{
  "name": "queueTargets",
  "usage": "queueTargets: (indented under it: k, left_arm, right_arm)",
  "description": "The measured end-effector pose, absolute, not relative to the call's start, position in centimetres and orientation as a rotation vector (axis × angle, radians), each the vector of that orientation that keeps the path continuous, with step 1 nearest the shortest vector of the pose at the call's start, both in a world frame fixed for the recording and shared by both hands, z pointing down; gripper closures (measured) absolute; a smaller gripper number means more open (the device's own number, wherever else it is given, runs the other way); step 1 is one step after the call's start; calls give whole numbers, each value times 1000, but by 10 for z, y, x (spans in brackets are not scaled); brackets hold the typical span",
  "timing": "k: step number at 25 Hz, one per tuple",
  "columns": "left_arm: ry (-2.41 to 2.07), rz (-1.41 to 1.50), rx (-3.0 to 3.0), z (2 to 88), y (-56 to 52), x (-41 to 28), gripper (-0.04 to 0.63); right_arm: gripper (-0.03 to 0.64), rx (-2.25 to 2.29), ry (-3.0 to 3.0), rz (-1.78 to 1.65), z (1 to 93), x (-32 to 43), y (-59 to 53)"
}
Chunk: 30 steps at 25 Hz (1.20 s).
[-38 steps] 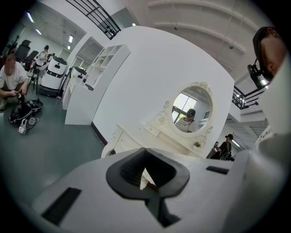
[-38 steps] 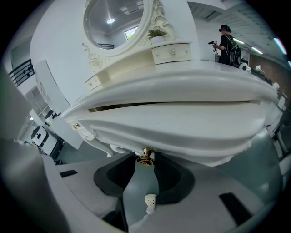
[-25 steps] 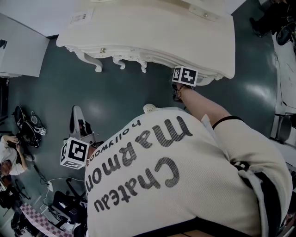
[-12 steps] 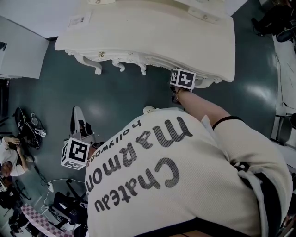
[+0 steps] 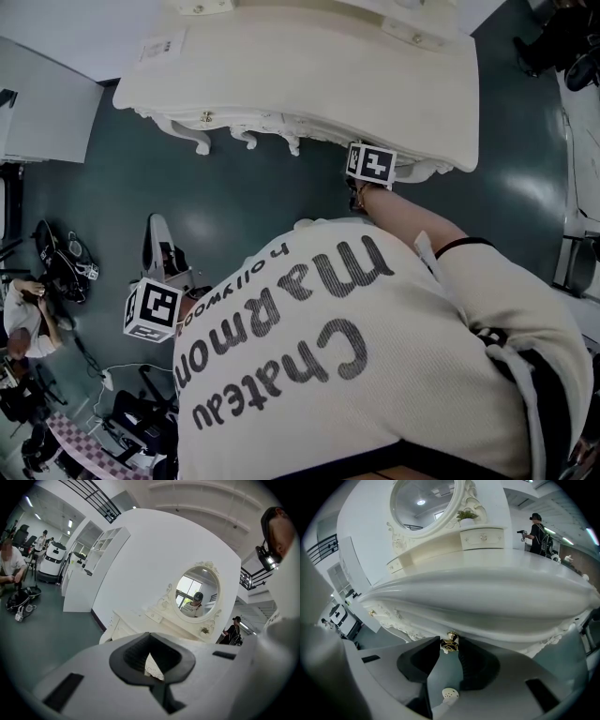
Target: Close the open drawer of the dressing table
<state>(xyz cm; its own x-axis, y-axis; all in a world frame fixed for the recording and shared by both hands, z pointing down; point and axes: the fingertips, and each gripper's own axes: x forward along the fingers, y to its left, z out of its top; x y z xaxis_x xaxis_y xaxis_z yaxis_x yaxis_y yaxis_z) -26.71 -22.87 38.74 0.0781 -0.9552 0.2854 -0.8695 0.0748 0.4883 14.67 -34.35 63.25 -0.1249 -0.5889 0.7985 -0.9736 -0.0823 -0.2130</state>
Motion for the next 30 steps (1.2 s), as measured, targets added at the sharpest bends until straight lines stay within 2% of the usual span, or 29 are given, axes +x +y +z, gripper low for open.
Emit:
queueTargets:
  k: [10,16,17,18,19,28,30]
  left_arm:
    - [-1775,-174,1787,409,-219,-262,588]
    - [-1665,-142,1840,413,-230,-258,588]
    - [-1653,-144,1858,409,-234,-260,588]
    - [-1641,-143,1879,404,-237,-263,588]
    - [-1629,-138,1904,398,-239,-264,588]
    - [-1553,-119,2027,369,-220,-302,588]
    - [-1541,-121,2033,369,-212,-314,588]
  right_arm:
    - [474,1739,-1756,1030,632,150,-345]
    - [471,1709,-1739,1111,638,152,-344]
    - [464,1672,-1750,1121,640,148,-343]
    - [396,1636,-1755,1128,642,144,-341]
    - [360,1615,-1749,1130,643,141,-338]
    - [363,1847,-1790,1187,584,100,-288]
    - [391,1923,-1866,1199,554,79,-288]
